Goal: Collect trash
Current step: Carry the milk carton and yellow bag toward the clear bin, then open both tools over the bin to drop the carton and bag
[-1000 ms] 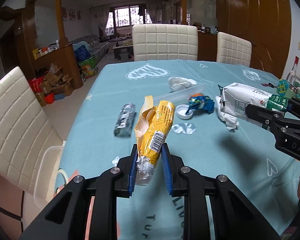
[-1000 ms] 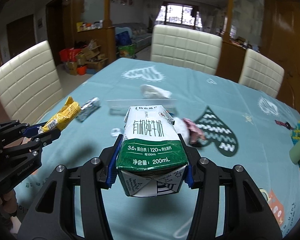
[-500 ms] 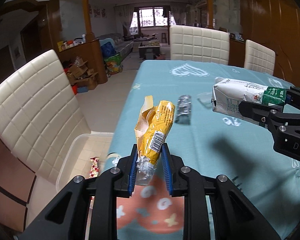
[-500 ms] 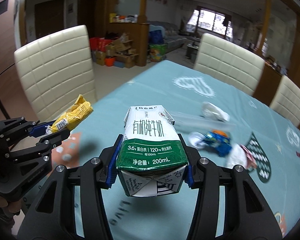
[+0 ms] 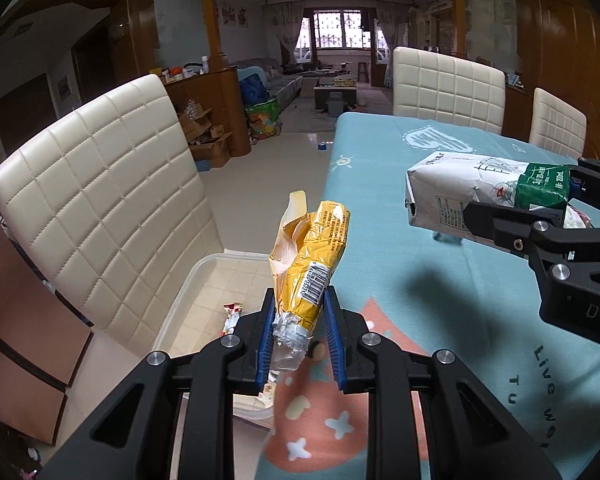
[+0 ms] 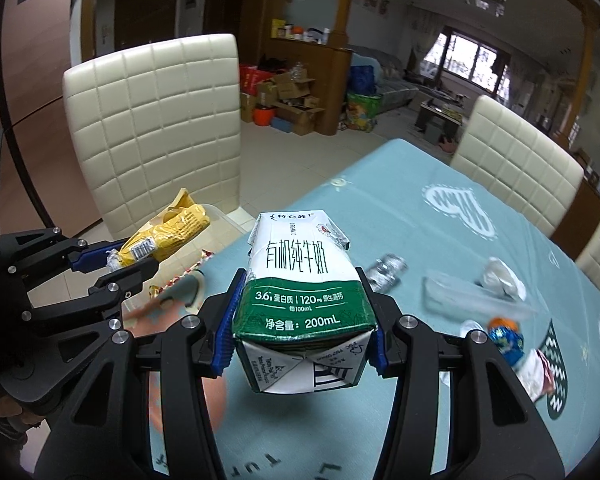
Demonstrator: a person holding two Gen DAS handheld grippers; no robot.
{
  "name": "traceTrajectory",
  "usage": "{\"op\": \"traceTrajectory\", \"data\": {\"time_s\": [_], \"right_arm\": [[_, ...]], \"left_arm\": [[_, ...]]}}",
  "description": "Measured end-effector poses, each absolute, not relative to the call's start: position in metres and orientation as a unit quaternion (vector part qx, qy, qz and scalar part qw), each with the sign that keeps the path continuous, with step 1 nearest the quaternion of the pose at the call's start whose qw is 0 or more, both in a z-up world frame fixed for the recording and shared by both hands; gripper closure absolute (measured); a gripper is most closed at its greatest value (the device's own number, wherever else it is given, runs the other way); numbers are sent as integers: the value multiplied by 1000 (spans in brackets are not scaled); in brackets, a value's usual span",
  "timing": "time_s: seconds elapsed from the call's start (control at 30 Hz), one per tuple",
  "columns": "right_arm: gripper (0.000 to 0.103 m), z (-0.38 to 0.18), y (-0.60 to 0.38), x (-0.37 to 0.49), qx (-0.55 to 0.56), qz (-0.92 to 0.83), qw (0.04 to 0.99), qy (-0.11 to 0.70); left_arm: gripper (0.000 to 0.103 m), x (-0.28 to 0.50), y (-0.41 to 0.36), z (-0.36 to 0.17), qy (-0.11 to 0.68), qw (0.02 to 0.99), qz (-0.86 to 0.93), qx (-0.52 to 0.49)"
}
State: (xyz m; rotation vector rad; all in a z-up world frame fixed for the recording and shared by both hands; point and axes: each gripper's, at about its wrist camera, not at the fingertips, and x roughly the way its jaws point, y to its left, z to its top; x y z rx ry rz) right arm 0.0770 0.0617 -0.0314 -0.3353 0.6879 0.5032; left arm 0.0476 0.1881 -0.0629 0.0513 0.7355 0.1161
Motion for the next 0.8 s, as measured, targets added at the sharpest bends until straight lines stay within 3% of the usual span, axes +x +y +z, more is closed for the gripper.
{"op": "traceTrajectory", "data": {"time_s": [0.53,0.57,0.6,0.67,0.8], "right_arm": [[50,-44,126,99,-191,284,878,333],[50,-45,128,100,-192,285,878,334],[50,-46,131,101,-193,286,877,334],[50,-49,134,104,-196,286,876,337],[50,-56,138,109,-198,284,873,343]], "left_arm": [[75,65,245,-78,377,919,115,-1],[66,66,247,-79,377,918,120,0],[48,68,250,-80,378,918,125,-4],[25,69,255,-81,372,918,136,-8],[22,70,261,-85,373,917,139,-13]]}}
